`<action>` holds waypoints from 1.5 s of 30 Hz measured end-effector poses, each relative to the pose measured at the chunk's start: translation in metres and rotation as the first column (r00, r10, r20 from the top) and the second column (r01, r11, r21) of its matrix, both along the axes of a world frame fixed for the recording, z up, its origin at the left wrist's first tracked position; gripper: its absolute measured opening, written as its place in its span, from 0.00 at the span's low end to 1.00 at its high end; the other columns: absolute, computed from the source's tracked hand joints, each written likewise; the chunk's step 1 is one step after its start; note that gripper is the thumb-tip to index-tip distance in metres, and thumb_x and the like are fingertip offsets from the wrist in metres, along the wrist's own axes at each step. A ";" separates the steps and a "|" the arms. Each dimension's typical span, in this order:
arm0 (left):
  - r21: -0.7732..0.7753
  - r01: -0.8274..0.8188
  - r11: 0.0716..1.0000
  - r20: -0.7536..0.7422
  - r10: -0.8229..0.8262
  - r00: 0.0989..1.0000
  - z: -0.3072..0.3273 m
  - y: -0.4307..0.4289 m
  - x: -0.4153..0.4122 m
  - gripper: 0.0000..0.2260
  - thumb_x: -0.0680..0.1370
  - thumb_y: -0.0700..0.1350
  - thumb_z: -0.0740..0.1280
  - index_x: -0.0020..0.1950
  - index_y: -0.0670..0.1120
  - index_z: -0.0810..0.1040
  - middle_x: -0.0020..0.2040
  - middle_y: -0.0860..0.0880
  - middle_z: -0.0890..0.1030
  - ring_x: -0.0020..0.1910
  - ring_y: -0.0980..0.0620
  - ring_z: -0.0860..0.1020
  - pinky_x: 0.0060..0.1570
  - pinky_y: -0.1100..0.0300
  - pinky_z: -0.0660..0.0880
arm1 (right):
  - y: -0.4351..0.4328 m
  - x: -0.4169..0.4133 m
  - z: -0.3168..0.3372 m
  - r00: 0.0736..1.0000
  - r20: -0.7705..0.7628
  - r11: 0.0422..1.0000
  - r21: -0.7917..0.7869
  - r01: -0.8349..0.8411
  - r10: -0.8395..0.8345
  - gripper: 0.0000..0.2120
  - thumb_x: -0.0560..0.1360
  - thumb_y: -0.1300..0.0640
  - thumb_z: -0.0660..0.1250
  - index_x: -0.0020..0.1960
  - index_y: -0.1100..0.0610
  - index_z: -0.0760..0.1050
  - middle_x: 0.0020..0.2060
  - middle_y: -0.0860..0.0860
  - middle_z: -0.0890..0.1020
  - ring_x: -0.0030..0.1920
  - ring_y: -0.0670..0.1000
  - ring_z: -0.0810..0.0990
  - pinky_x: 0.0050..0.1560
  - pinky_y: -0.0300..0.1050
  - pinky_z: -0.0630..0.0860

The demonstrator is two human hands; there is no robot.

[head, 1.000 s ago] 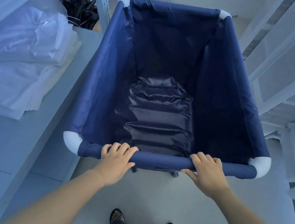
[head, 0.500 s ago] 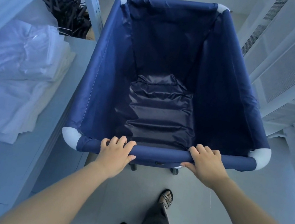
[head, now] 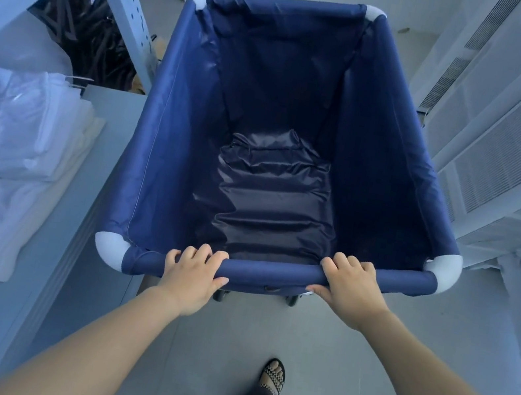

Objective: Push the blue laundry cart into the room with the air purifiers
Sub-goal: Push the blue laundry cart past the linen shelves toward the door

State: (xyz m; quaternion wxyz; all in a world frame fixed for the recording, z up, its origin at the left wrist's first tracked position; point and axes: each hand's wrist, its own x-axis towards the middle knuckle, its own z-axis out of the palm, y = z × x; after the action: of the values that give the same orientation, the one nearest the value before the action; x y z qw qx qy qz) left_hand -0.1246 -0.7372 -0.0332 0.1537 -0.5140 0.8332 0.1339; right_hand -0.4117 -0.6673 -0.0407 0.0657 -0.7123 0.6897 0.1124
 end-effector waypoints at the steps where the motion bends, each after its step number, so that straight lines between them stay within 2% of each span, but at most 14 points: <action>1: 0.011 -0.004 1.000 0.007 0.004 1.000 0.000 -0.008 -0.006 0.18 0.81 0.57 0.52 0.70 0.56 0.59 0.63 0.52 0.68 0.61 0.48 0.67 0.64 0.49 0.59 | -0.008 -0.006 0.000 1.000 0.010 1.000 -0.005 -0.002 0.002 0.24 0.75 0.34 0.52 0.55 0.54 0.68 0.46 0.50 0.72 0.45 0.53 0.71 0.47 0.48 0.63; 9: 0.008 -0.036 0.999 0.033 0.036 0.999 0.002 -0.064 -0.050 0.18 0.81 0.57 0.53 0.70 0.56 0.58 0.62 0.52 0.67 0.60 0.49 0.67 0.63 0.50 0.59 | -0.073 -0.051 0.004 0.999 -0.008 0.999 0.000 -0.048 0.048 0.25 0.76 0.34 0.50 0.55 0.54 0.67 0.48 0.50 0.73 0.46 0.54 0.71 0.45 0.48 0.61; 14: -0.029 -0.035 0.999 0.058 0.037 0.998 0.000 -0.094 -0.069 0.18 0.82 0.50 0.56 0.71 0.57 0.56 0.62 0.51 0.64 0.59 0.49 0.66 0.63 0.50 0.60 | -0.108 -0.068 0.005 0.999 0.015 0.999 -0.002 -0.036 0.036 0.25 0.75 0.34 0.52 0.56 0.55 0.68 0.48 0.51 0.73 0.47 0.54 0.71 0.47 0.48 0.62; 18: -0.038 -0.003 0.999 0.061 0.005 0.998 -0.001 -0.124 -0.068 0.20 0.81 0.46 0.56 0.71 0.58 0.54 0.61 0.51 0.63 0.58 0.49 0.65 0.62 0.51 0.60 | -0.133 -0.067 0.005 1.000 0.003 1.000 -0.003 -0.019 0.019 0.25 0.76 0.34 0.51 0.56 0.55 0.67 0.48 0.51 0.72 0.47 0.54 0.70 0.48 0.48 0.63; 33: -0.052 0.070 0.996 0.054 -0.067 0.996 -0.001 -0.183 -0.056 0.21 0.81 0.46 0.58 0.72 0.56 0.54 0.61 0.51 0.65 0.57 0.48 0.66 0.57 0.52 0.62 | -0.182 -0.056 0.003 1.000 -0.016 1.000 0.002 0.007 -0.007 0.25 0.75 0.34 0.50 0.56 0.53 0.68 0.47 0.50 0.72 0.45 0.53 0.70 0.47 0.47 0.62; 39: -0.049 0.056 0.997 0.023 -0.055 0.998 -0.001 -0.207 -0.059 0.20 0.81 0.46 0.56 0.72 0.57 0.54 0.61 0.51 0.66 0.58 0.49 0.66 0.59 0.51 0.62 | -0.204 -0.056 0.007 0.999 0.007 0.999 -0.018 0.037 -0.037 0.24 0.75 0.34 0.51 0.56 0.54 0.68 0.48 0.51 0.73 0.47 0.54 0.71 0.51 0.49 0.63; 45: -0.036 0.056 0.998 -0.021 -0.057 0.998 -0.005 -0.243 -0.059 0.20 0.81 0.46 0.56 0.71 0.58 0.55 0.63 0.53 0.65 0.59 0.50 0.65 0.61 0.49 0.60 | -0.235 -0.055 0.003 0.991 0.067 0.992 -0.035 0.119 -0.117 0.25 0.74 0.34 0.53 0.58 0.53 0.68 0.51 0.50 0.72 0.51 0.54 0.72 0.62 0.52 0.61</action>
State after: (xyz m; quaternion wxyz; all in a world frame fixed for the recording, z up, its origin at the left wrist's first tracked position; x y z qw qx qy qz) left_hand -0.1837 -0.9803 -0.0378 0.1391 -0.4915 0.8513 0.1201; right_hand -0.4668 -0.9019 -0.0382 0.0805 -0.6746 0.7302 0.0718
